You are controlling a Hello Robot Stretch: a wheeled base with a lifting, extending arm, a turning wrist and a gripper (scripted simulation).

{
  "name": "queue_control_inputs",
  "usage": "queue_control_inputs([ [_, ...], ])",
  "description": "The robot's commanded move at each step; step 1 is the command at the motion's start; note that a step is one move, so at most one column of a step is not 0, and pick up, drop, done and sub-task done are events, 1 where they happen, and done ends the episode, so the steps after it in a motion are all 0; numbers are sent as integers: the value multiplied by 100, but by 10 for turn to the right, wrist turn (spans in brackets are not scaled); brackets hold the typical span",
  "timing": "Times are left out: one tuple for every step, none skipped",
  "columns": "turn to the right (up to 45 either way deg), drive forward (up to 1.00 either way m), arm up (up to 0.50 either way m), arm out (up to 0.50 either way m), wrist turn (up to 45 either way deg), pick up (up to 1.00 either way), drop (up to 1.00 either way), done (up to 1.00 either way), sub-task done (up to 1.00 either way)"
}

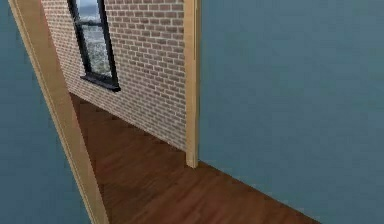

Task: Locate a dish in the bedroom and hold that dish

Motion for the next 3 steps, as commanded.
queue_control_inputs([
  [0, 95, 0, 0, 0, 0, 0, 0, 0],
  [-450, 0, 0, 0, 0, 0, 0, 0, 0],
  [-30, 0, 0, 0, 0, 0, 0, 0, 0],
])
